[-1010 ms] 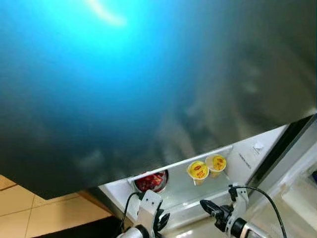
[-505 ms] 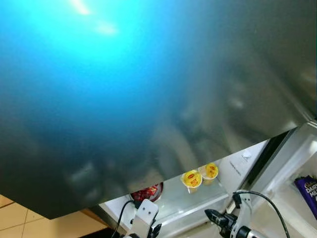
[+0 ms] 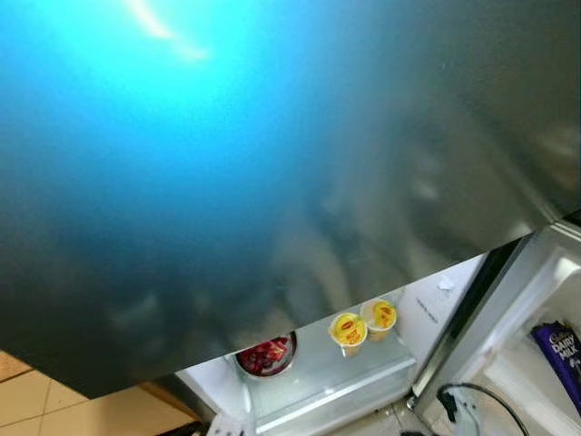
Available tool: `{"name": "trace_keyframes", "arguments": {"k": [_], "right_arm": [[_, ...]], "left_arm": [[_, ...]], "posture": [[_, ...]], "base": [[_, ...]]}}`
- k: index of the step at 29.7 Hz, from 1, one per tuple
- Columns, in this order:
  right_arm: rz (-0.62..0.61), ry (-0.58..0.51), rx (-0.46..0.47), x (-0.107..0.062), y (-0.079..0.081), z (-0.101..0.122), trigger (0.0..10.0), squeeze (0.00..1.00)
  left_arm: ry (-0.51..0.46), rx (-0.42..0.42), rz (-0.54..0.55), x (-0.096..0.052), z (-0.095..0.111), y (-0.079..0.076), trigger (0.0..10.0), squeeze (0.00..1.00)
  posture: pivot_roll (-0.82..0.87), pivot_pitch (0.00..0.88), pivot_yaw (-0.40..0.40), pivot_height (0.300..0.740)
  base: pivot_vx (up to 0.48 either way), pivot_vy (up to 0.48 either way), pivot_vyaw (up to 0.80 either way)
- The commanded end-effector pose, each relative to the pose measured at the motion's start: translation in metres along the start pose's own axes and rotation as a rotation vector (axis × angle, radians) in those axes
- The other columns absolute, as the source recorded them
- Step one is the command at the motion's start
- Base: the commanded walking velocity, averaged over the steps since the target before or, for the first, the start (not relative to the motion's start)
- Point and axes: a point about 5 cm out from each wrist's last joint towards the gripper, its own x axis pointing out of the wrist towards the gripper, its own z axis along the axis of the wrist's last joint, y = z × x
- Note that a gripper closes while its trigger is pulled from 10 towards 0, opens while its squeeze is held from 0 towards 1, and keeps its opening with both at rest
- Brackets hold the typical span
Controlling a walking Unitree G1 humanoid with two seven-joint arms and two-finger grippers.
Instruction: Restocking fridge
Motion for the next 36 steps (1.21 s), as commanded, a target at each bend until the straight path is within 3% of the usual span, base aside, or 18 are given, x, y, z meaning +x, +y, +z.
{"name": "trace_keyframes", "arguments": {"k": [1, 4, 7, 13, 21, 36], "right_arm": [[-0.073, 0.025, 0.031, -0.005, -0.008, -0.012, 10.0, 0.0], [-0.101, 0.024, 0.048, -0.007, -0.011, -0.015, 10.0, 0.0], [-0.224, 0.066, 0.06, -0.017, -0.022, -0.03, 10.0, 0.0], [-0.305, 0.134, 0.04, -0.024, -0.028, -0.045, 10.0, 0.0], [-0.309, 0.133, 0.02, -0.019, -0.025, -0.04, 10.0, 0.0], [-0.352, 0.147, -0.036, -0.021, -0.031, -0.034, 10.0, 0.0]], "left_arm": [[0.035, -0.052, 0.039, -0.005, -0.011, 0.008, 10.0, 0.0], [0.043, -0.068, 0.056, -0.007, -0.013, 0.01, 10.0, 0.0], [0.061, -0.163, 0.141, -0.012, -0.024, 0.018, 10.0, 0.0], [0.101, -0.217, 0.207, -0.019, -0.036, 0.026, 10.0, 0.0], [0.1, -0.214, 0.222, -0.019, -0.035, 0.027, 10.0, 0.0], [0.11, -0.198, 0.224, -0.017, -0.033, 0.025, 10.0, 0.0]], "posture": [[-0.1, 0.092, 0.053, 0.74], [-0.1, 0.092, 0.053, 0.74], [-0.09, 0.072, 0.042, 0.74], [-0.07, 0.055, 0.027, 0.74], [-0.06, 0.048, 0.025, 0.74], [-0.07, 0.007, 0.014, 0.74]], "base": [[0.0, 0.0, 0.0], [0.0, 0.0, 0.0], [0.0, 0.0, 0.0], [0.0, 0.0, 0.0], [0.0, 0.0, 0.0], [-0.282, 0.0, 0.0]]}}
